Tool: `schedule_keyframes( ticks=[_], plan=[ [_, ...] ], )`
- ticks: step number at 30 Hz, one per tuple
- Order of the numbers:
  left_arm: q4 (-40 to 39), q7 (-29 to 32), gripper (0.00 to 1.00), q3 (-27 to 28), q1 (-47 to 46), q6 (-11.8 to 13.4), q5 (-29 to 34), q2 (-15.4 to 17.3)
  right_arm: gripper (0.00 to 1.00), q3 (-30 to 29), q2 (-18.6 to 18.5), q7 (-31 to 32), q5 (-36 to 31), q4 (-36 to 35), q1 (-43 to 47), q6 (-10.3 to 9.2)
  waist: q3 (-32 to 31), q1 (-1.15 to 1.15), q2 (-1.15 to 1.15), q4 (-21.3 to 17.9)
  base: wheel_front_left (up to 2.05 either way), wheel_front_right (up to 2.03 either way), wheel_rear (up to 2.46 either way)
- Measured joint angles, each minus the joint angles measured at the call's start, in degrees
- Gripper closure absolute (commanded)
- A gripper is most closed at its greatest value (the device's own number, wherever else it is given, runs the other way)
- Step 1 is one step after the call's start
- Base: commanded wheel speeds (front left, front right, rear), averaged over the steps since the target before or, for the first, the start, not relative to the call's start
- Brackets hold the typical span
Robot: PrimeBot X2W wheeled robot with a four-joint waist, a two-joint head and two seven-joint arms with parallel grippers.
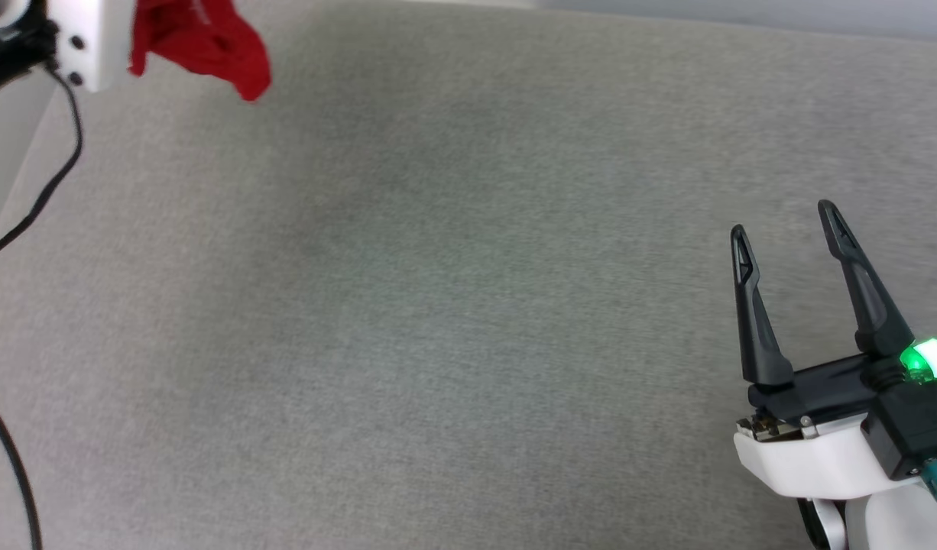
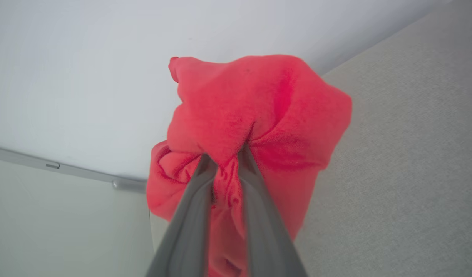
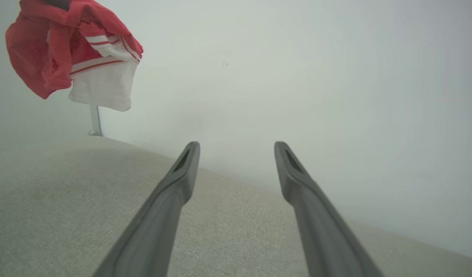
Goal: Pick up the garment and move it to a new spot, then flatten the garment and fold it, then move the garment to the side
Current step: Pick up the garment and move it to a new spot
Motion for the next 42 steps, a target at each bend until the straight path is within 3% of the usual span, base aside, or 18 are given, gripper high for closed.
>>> schedule_keyframes(
  ticks=[9, 17, 26, 32, 40, 41, 42],
  plan=[
    [-7.8, 0.4, 1.00, -9.0, -6.5, 0.0, 0.6, -4.9, 0.00, 0.1, 0.3, 0.0, 3.2, 0.5, 1.3, -0.01, -3.9, 0.00, 0.00, -7.3, 0.00, 0.00, 0.00],
    [-13.2, -1.1, 1.00, -16.0, -5.5, -0.1, 0.8, -10.5, 0.00, -0.8, 0.3, 0.0, 5.3, 1.2, 2.6, 0.00, -6.1, 0.00, 0.00, -14.5, 0.00, 0.00, 0.00],
    [-18.8, 4.0, 1.00, -17.2, 12.1, -0.1, 5.8, -14.8, 0.00, -1.4, 0.3, 0.0, 6.4, 1.8, 3.4, -0.01, -6.4, -0.01, 0.00, -19.6, 0.00, 0.00, 0.00],
    [-19.2, 9.1, 1.00, -17.2, 26.2, -0.1, 11.0, -15.9, 0.00, -1.6, 0.3, 0.0, 6.5, 2.2, 3.1, -0.01, -4.4, -0.01, 0.00, -19.9, 0.00, 0.00, 0.00],
    [-16.1, 8.6, 1.00, -17.0, 37.6, -0.1, 13.4, -18.0, 0.00, -2.0, 0.3, 0.0, 6.4, 3.4, 2.6, -0.01, -3.8, 0.00, 0.00, -18.7, 0.00, 0.00, 0.00],
    [-15.1, 6.8, 0.70, -17.0, 37.8, -0.1, 12.8, -18.2, 0.00, -2.1, 0.3, 0.0, 6.3, 3.6, 2.6, 0.00, -4.0, 0.00, 0.00, -18.4, 0.00, 0.00, 0.00],
    [-13.9, 4.8, 0.00, -17.0, 37.7, -0.1, 12.3, -18.5, 0.00, -2.2, 0.3, 0.0, 6.3, 3.8, 2.6, 0.00, -4.3, 0.00, 0.00, -18.1, 0.00, 0.00, 0.00]
  ],
)
